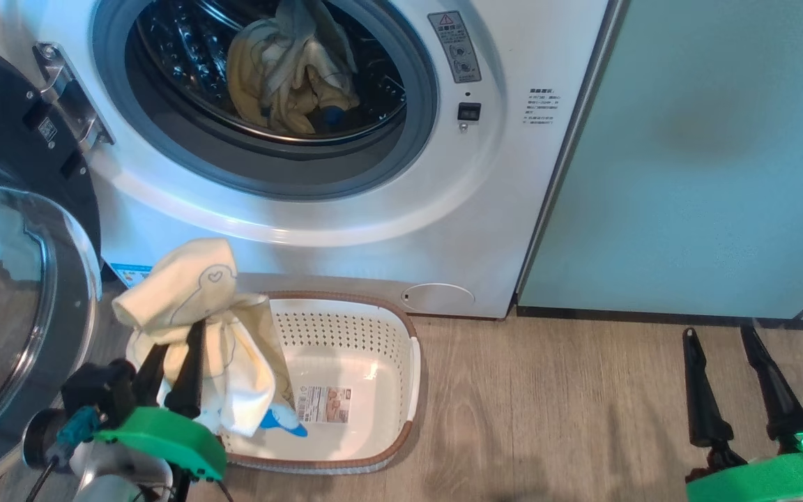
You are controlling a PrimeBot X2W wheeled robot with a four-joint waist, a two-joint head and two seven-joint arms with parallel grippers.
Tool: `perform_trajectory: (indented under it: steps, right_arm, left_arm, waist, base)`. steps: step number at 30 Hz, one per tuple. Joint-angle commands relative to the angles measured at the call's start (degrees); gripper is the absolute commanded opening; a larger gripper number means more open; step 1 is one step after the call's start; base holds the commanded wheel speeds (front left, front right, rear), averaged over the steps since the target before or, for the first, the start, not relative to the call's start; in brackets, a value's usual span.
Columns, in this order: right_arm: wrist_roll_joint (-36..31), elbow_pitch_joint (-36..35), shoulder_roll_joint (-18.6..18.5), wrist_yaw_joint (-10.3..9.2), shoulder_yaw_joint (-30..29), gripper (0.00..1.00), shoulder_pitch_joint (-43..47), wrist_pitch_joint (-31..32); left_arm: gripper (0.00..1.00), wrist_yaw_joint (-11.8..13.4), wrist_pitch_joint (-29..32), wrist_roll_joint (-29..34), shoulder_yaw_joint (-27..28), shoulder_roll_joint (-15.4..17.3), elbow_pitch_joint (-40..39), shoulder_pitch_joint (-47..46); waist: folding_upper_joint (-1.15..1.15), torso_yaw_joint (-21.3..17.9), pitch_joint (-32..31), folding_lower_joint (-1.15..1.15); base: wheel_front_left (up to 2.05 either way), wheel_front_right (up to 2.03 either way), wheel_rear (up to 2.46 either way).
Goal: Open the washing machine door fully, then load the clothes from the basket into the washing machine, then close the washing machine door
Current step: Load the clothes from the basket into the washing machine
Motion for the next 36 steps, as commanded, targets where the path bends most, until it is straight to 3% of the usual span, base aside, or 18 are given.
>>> perform_trajectory:
  steps: [1,21,36]
  right_arm:
    - [0.6,-1.8,-0.3,-0.16,1.2,1.0,-1.4,-0.4]
    - [1.2,-1.7,-0.3,-0.16,2.0,1.0,-2.1,-0.4]
    - [3.1,-2.9,-0.3,-0.16,2.9,1.0,-6.2,-0.4]
  left_arm:
    - [0.0,0.2,-0.1,-0.2,1.9,1.5,-1.9,-1.9]
    - [0.0,0.1,-0.2,-1.1,1.1,1.7,-0.6,-4.5]
    - [0.0,-1.3,-0.4,-2.6,2.1,3.1,3.1,-14.6]
  waist:
    - [0.0,-0.1,0.1,0.0]
    - [0.0,-1.1,1.7,0.0]
    - [0.0,-5.4,11.3,0.0]
  base:
    - [0.0,0.0,0.0]
    - [0.0,0.0,0.0]
    - [0.0,0.0,0.0]
